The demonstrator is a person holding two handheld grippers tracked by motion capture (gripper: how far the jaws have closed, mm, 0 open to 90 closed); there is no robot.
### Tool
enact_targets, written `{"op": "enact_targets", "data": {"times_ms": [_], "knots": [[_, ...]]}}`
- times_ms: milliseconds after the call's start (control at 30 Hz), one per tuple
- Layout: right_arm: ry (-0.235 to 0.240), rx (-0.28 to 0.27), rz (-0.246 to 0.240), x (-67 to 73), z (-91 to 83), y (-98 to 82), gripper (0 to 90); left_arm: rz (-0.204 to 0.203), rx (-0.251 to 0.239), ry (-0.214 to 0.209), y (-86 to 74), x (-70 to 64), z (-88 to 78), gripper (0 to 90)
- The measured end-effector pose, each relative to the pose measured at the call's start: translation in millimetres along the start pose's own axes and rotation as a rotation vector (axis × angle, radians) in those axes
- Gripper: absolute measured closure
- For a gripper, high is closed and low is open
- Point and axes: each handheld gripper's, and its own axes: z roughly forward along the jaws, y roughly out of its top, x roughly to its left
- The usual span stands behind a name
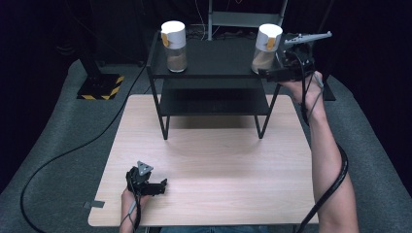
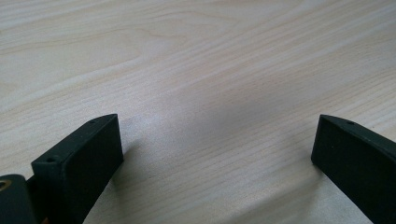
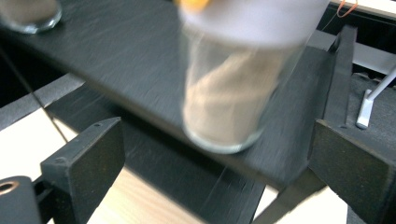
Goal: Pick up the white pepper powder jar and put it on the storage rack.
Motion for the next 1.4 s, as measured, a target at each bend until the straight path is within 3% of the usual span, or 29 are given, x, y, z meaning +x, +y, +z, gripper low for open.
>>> {"op": "enact_targets", "data": {"times_ms": [233, 367, 667, 867, 933, 1100, 1233, 1400], "knots": [[-0.005, 0.044, -0.049, 15.7, -6.8, -28.0, 2.1, -0.001, -0.001, 0.000, -0.1, -0.2, 0.0, 1.7], [-0.017, 0.086, -0.087, 26.9, -4.2, -53.3, 1.1, -0.001, 0.000, 0.000, 0.0, -0.1, 0.0, 1.7], [-0.002, 0.142, -0.100, 38.6, 1.3, -108.3, 0.2, -0.001, 0.000, 0.000, 0.0, -0.1, 0.0, 1.7], [0.039, 0.152, -0.027, 41.0, 4.2, -163.7, 0.1, 0.000, 0.000, 0.000, 0.0, -0.1, 0.0, 1.8], [0.029, 0.168, -0.011, 44.0, 6.2, -180.6, 0.0, 0.000, 0.000, 0.000, 0.0, 0.0, 0.0, 1.8], [0.039, 0.153, 0.085, 40.9, 6.6, -228.3, 0.0, 0.000, 0.000, 0.000, 0.0, -0.1, 0.0, 1.8], [0.034, 0.137, 0.161, 42.8, 7.6, -261.9, 0.0, 0.000, 0.000, 0.000, 0.0, 0.0, 0.0, 1.8], [-0.013, 0.143, 0.200, 57.8, 13.0, -298.2, 0.0, -0.001, -0.001, 0.000, -0.1, -0.1, 0.1, 1.8]]}}
